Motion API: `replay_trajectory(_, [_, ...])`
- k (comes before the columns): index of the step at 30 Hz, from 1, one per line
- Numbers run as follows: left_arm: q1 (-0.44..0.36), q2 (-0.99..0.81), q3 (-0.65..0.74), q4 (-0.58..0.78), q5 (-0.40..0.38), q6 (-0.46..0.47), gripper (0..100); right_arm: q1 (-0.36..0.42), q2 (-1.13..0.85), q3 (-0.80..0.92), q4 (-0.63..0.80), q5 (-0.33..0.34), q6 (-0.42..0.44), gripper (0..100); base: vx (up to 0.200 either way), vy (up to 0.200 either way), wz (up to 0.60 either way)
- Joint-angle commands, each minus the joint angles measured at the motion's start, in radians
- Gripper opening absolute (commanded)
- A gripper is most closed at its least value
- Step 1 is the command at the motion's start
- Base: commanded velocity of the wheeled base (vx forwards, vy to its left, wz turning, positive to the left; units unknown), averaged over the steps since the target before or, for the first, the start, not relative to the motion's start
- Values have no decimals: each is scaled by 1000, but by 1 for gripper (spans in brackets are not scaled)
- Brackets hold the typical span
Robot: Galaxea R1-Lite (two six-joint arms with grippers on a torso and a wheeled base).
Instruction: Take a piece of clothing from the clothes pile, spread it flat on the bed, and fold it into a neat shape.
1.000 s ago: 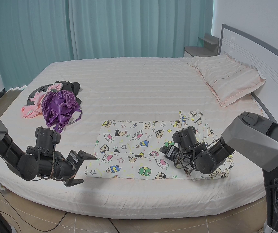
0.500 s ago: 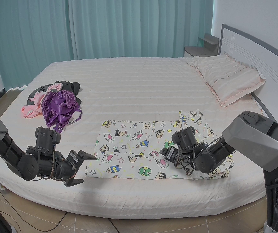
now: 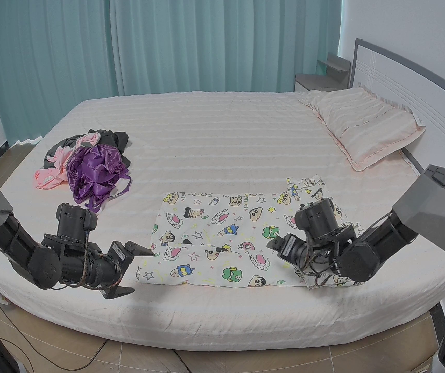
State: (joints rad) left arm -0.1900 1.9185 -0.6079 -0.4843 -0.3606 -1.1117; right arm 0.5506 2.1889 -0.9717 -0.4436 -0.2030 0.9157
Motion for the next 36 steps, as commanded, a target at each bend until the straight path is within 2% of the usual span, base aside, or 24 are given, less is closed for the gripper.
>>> replay_trajectory(1, [-2, -4, 0, 0, 0, 0, 100, -110, -123, 153, -27, 2, 31, 100, 0, 0, 0])
replay_trajectory(5, [-6, -7, 2, 0, 0, 1, 100, -186, -95, 254, -139, 11, 31, 100, 0, 0, 0])
replay_trajectory(6, [-6, -7, 2, 0, 0, 1, 100, -190, -90, 261, -150, 11, 31, 100, 0, 0, 0])
replay_trajectory(10, [-6, -6, 2, 0, 0, 1, 100, -244, 9, 303, -346, 14, 20, 100, 0, 0, 0])
replay_trajectory(12, [-6, -6, 2, 0, 0, 1, 100, -252, 40, 304, -374, 16, 17, 100, 0, 0, 0])
replay_trajectory(24, [-6, -6, 2, 0, 0, 1, 100, -302, 97, 289, -409, 33, -3, 100, 0, 0, 0])
replay_trajectory(25, [-6, -7, 2, 0, 0, 1, 100, -302, 31, 298, -449, 30, -6, 100, 0, 0, 0])
replay_trajectory(31, [-6, -21, 3, 0, -1, 0, 100, -281, -149, 363, -412, 22, -25, 100, 0, 0, 0])
replay_trajectory(36, [-6, -21, 5, 0, -3, 0, 100, -273, -236, 470, -417, 37, -6, 100, 0, 0, 0])
